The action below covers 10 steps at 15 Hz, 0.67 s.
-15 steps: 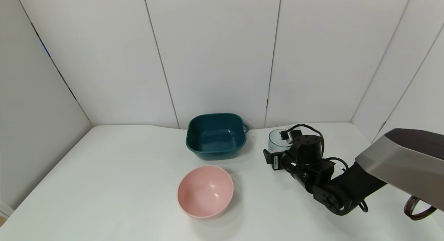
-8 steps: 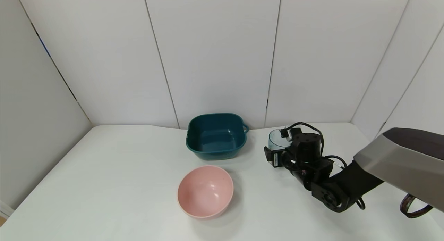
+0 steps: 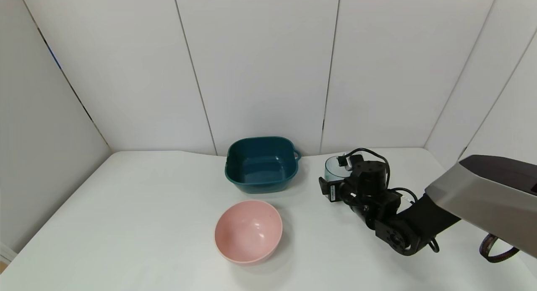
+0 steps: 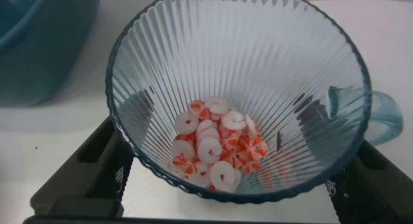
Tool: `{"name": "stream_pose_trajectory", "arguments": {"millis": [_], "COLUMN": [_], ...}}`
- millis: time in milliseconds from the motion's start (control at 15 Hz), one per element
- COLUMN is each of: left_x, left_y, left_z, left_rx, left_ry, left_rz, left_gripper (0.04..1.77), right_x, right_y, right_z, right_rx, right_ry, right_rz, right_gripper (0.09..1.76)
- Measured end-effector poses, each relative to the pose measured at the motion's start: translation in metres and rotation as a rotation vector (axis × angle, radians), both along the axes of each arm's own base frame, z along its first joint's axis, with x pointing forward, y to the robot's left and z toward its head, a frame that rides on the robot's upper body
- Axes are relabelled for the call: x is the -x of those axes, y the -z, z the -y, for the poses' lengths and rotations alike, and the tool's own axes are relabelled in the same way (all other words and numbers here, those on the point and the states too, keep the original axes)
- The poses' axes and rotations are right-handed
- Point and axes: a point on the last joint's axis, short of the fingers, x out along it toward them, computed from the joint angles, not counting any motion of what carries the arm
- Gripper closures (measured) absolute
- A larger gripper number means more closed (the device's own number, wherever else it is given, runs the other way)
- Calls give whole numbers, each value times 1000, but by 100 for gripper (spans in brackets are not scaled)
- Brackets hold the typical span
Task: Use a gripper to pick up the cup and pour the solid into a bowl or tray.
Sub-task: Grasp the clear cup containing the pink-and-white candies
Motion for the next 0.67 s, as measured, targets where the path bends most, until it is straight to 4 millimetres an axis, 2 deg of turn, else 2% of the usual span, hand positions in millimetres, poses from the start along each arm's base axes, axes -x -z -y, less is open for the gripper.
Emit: {"name": "stream_pose_trajectory", "arguments": {"millis": [667], "left_x": [0], "left_y": [0], "left_z": [0], "left_rx": [0], "left_ry": [0], "left_rz": [0], "left_gripper": [9], "right_x": [-1], "right_y": [1], "right_z": [0], "right_rx": [10], "right_ry": [-3], "right_rz": [4], "right_gripper": [14]}}
